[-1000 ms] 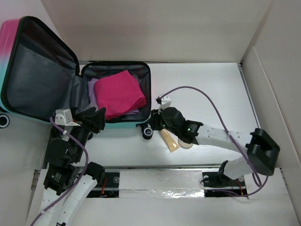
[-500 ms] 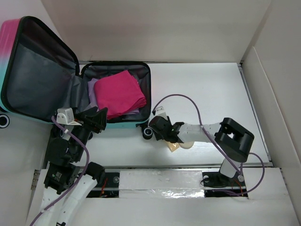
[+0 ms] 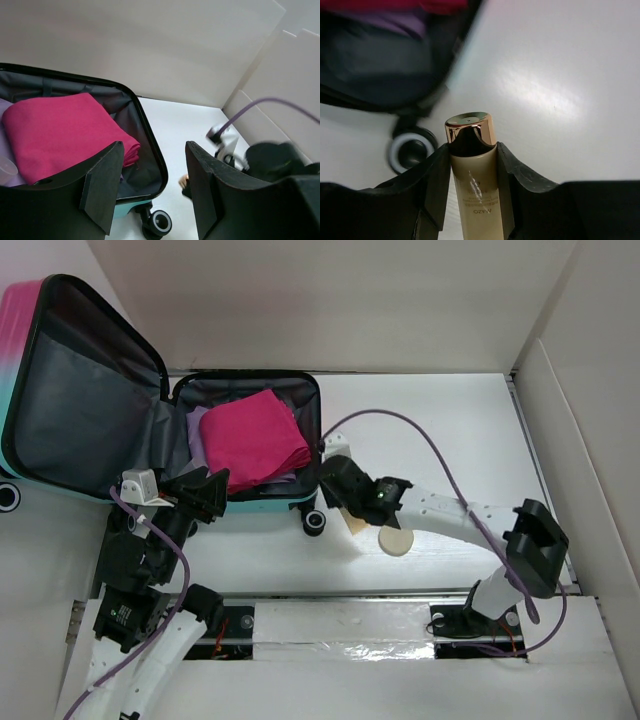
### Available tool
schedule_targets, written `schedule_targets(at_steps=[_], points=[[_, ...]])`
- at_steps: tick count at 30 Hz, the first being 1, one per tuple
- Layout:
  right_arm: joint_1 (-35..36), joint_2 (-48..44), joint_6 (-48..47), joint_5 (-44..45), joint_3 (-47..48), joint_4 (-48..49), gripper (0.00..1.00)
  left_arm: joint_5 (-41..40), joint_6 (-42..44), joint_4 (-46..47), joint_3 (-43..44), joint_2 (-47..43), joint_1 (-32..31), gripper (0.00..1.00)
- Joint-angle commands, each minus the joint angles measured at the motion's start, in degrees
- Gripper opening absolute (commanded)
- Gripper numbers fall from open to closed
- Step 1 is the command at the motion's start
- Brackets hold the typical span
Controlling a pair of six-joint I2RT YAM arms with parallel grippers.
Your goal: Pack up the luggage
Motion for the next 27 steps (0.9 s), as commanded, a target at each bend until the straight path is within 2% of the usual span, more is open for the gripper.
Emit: schedule_targets(at_steps=[1, 3, 4, 5, 6, 7, 9, 11, 12, 14, 15, 16, 17, 18, 19, 20, 21, 22, 23, 25, 27], points=[[-0.14, -2.53, -10.29, -2.99, 10.74, 7.76, 0.36, 1.02, 0.28, 2.79, 0.35, -0.76, -0.31, 0.49], [-1.89, 4.02, -11.98, -8.88, 22.50, 9.35, 0.37, 1.11, 0.28, 2.97, 0.35, -0.76, -0.31, 0.49], [-2.60, 7.29, -12.16, -10.21, 27.59, 9.01, 0.45, 1.02, 0.28, 2.97, 0.35, -0.76, -0.31, 0.49], [-3.30, 10.46, -11.99, -12.92, 37.99, 8.40, 0.56, 0.93, 0.28, 2.88, 0.27, -0.68, -0.31, 0.49], [-3.31, 16.32, -11.64, -14.60, 42.97, 6.56, 0.80, 0.58, 0.37, 2.79, 0.27, -0.68, -0.31, 0.49], [-3.31, 18.47, -11.46, -15.40, 47.02, 5.33, 0.88, 0.32, 0.46, 2.71, 0.27, -0.76, -0.31, 0.49], [-3.31, 20.15, -11.55, -15.93, 51.71, 4.00, 0.95, -0.38, 0.46, 2.70, 0.27, -0.94, -0.31, 0.49], [-2.78, 16.22, -12.25, -13.58, 47.01, 6.27, 0.96, -0.12, 0.37, 2.70, 0.27, -1.03, -0.31, 0.49], [-2.78, 13.77, -12.25, -12.25, 38.27, 9.07, 0.95, 0.31, 0.46, 2.62, 0.35, -1.20, -0.31, 0.49], [-3.56, 5.42, -10.59, -7.35, 27.96, 10.93, 0.73, 0.58, 0.37, 2.70, 0.44, -1.38, -0.31, 0.49], [-4.18, 2.52, -9.36, -6.01, 22.68, 11.37, 0.59, 0.67, 0.37, 2.79, 0.35, -1.55, -0.31, 0.49], [-5.84, -0.20, -5.70, -5.30, 12.62, 10.86, 0.29, 0.67, 0.46, 2.79, 0.35, -1.73, -0.31, 0.49], [-6.81, -5.54, -3.57, -4.60, 7.74, 10.07, 0.21, 0.67, 0.46, 2.79, 0.44, -1.73, -0.92, 0.49], [-7.78, -8.20, -1.38, -4.42, 2.90, 8.93, 0.18, 0.84, 0.46, 2.79, 0.44, -1.73, -0.93, 0.49], [-8.48, -10.84, 2.47, -4.07, -6.37, 8.22, 0.19, 0.93, 0.46, 2.88, 0.44, -1.64, -0.93, 0.49], [-9.19, -15.65, 4.51, -2.68, -10.46, 7.43, 0.24, 1.19, 0.46, 2.97, 0.35, -1.64, -0.93, 0.49], [-9.19, -17.96, 6.71, -1.79, -13.99, 4.29, 0.34, 1.28, 0.46, 3.05, 0.35, -1.64, -0.93, 0.49], [-9.19, -19.99, 8.65, -1.17, -16.98, 2.35, 0.61, 1.28, 0.37, 2.97, 0.35, -1.73, -0.93, 0.49], [-9.19, -21.75, 11.19, -0.04, -21.36, 0.24, 0.71, 1.37, 0.37, 3.14, 0.35, -1.64, -0.93, 0.49], [-8.67, -25.97, 16.19, 0.24, -24.12, -6.18, 0.79, 1.63, 0.37, 3.14, 0.35, -1.64, -0.93, 0.49], [-8.67, -27.99, 18.58, -0.37, -27.46, -7.51, 0.79, 1.81, 0.37, 3.32, 0.27, -1.64, -0.93, 0.49]])
